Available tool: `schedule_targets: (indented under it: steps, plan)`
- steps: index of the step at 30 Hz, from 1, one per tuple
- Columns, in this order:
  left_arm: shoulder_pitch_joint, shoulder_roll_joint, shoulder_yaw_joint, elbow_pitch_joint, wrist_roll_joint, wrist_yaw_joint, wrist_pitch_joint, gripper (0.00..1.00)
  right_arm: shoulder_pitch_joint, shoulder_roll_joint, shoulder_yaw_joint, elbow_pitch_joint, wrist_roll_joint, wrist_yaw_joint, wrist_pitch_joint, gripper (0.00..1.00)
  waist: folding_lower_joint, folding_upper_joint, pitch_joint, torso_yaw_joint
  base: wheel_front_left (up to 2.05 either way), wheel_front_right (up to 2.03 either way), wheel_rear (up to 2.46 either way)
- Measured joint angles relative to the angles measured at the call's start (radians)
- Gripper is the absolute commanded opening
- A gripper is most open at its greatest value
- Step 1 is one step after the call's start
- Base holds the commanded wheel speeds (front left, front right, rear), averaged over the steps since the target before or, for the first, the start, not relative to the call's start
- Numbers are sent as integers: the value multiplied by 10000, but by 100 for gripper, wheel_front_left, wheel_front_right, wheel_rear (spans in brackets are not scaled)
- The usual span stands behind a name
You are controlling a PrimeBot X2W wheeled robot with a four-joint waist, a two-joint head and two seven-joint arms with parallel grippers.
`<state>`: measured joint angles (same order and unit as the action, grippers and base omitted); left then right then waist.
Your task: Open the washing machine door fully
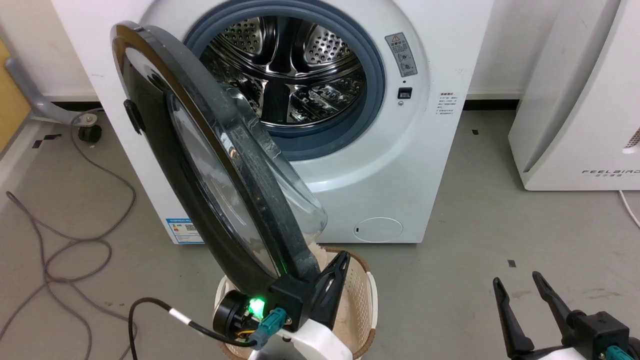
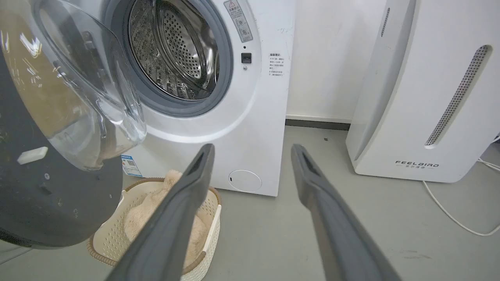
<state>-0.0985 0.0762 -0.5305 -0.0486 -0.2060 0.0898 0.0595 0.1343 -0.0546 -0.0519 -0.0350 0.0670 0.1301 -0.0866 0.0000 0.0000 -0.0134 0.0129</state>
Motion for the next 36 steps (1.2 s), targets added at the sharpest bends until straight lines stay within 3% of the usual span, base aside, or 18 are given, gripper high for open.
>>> schedule_targets:
  steps: [22,36]
  plan:
    - [1450,454,165,-1413,-401,623,207,0,10,0,59,188,136,0,-42,100,0,0,9,432,0,0,0]
    - [1805,569,142,-1893,-155,1024,-290,0,9,4,-161,215,151,0,-44,100,0,0,77,1430,0,0,0]
